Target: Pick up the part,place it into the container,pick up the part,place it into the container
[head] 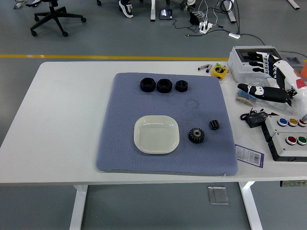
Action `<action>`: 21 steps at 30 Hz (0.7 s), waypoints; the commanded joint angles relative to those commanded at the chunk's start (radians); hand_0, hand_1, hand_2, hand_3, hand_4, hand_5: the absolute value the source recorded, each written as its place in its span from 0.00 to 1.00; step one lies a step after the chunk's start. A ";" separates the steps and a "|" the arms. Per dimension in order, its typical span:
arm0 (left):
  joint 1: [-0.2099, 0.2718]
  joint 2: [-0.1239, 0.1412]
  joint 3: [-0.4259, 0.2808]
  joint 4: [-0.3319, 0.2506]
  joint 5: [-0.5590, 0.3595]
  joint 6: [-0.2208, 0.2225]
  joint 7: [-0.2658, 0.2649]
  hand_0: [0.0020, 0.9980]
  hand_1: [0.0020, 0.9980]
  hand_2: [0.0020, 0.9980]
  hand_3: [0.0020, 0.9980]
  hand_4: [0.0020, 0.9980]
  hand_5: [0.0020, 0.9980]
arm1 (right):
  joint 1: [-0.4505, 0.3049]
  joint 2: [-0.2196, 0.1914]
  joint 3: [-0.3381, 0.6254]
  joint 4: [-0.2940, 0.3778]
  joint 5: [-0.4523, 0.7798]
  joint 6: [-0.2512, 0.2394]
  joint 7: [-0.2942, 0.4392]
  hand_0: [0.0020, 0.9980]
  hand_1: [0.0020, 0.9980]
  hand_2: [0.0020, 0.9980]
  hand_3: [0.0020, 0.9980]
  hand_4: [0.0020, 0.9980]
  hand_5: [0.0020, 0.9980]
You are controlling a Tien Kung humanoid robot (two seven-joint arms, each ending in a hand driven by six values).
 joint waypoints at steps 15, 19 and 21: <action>-0.008 -0.001 0.008 0.000 0.008 0.003 0.007 0.89 0.91 0.94 0.64 0.58 0.69 | 0.342 0.027 -0.415 -0.301 -0.353 0.119 0.055 0.67 0.70 0.75 0.77 0.95 0.08; -0.011 0.001 0.016 0.000 0.005 0.004 0.005 0.89 0.91 0.94 0.64 0.58 0.69 | 0.381 0.070 -0.493 -0.377 -0.373 0.100 0.057 0.67 0.70 0.75 0.77 0.95 0.08; -0.012 0.001 0.018 0.000 0.006 0.005 0.004 0.89 0.91 0.94 0.64 0.58 0.69 | 0.400 0.099 -0.527 -0.419 -0.382 0.101 0.062 0.66 0.69 0.73 0.74 0.92 0.08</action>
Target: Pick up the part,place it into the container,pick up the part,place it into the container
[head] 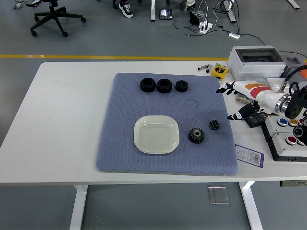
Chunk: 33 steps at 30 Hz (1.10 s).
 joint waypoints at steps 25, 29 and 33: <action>-0.008 -0.001 0.017 0.000 0.004 0.005 -0.006 0.89 0.91 0.93 0.64 0.57 0.69 | 0.055 0.151 -0.153 -0.204 -0.034 0.015 -0.002 0.62 0.65 0.69 0.63 0.86 0.08; -0.009 -0.002 0.019 0.000 0.006 0.005 -0.005 0.89 0.90 0.93 0.64 0.57 0.69 | 0.055 0.166 -0.151 -0.235 -0.023 0.014 -0.007 0.62 0.65 0.69 0.64 0.85 0.07; -0.011 -0.003 0.019 0.000 0.007 0.005 -0.006 0.89 0.90 0.93 0.64 0.57 0.69 | 0.054 0.175 -0.153 -0.249 -0.022 0.016 -0.009 0.62 0.65 0.69 0.64 0.85 0.07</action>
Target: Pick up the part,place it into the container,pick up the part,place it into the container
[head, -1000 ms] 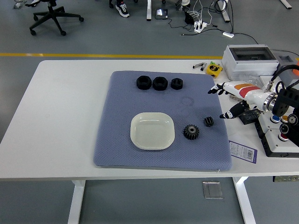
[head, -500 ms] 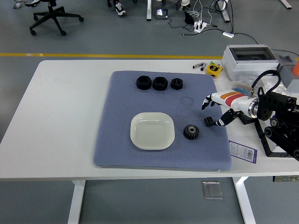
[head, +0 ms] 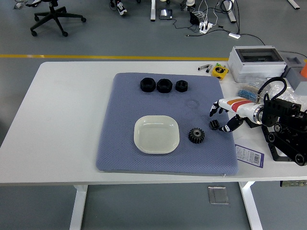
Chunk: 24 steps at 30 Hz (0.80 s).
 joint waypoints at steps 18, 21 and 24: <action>-0.003 -0.001 0.007 0.000 0.014 -0.001 0.007 0.89 0.90 0.93 0.63 0.56 0.68 | -0.011 0.046 -0.013 -0.066 0.072 -0.008 -0.021 0.61 0.64 0.68 0.61 0.81 0.12; -0.005 -0.001 0.001 0.000 0.024 -0.001 0.007 0.89 0.90 0.93 0.63 0.56 0.69 | -0.011 0.050 -0.017 -0.073 0.092 -0.019 -0.023 0.57 0.59 0.62 0.55 0.74 0.16; -0.007 -0.003 -0.022 0.000 0.054 0.000 0.012 0.89 0.90 0.93 0.63 0.56 0.69 | -0.012 0.054 -0.025 -0.077 0.103 -0.034 -0.022 0.57 0.59 0.62 0.55 0.74 0.16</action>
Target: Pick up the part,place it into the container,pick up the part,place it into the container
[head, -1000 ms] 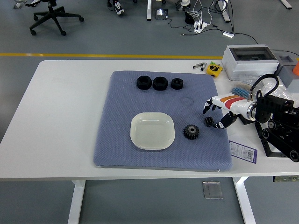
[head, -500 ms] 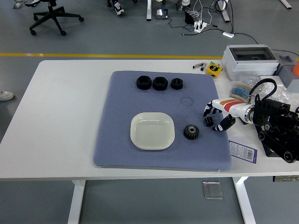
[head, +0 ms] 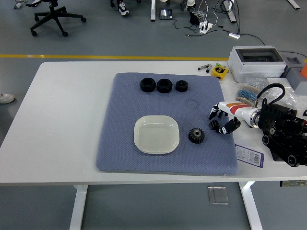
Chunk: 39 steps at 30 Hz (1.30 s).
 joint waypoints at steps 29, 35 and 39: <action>-0.004 -0.003 -0.015 0.000 0.015 0.004 -0.001 0.88 0.89 0.92 0.63 0.56 0.68 | -0.005 0.003 -0.028 -0.010 0.045 -0.016 -0.003 0.15 0.16 0.29 0.40 0.68 0.42; 0.003 -0.001 -0.016 0.000 0.014 0.004 -0.003 0.88 0.89 0.92 0.63 0.56 0.68 | -0.005 -0.005 -0.033 0.003 0.055 -0.027 -0.003 0.14 0.14 0.26 0.35 0.67 0.44; 0.007 0.000 -0.016 0.000 0.013 0.005 -0.003 0.88 0.89 0.91 0.63 0.56 0.68 | -0.003 -0.010 -0.032 0.010 0.053 -0.028 -0.005 0.14 0.14 0.25 0.35 0.67 0.45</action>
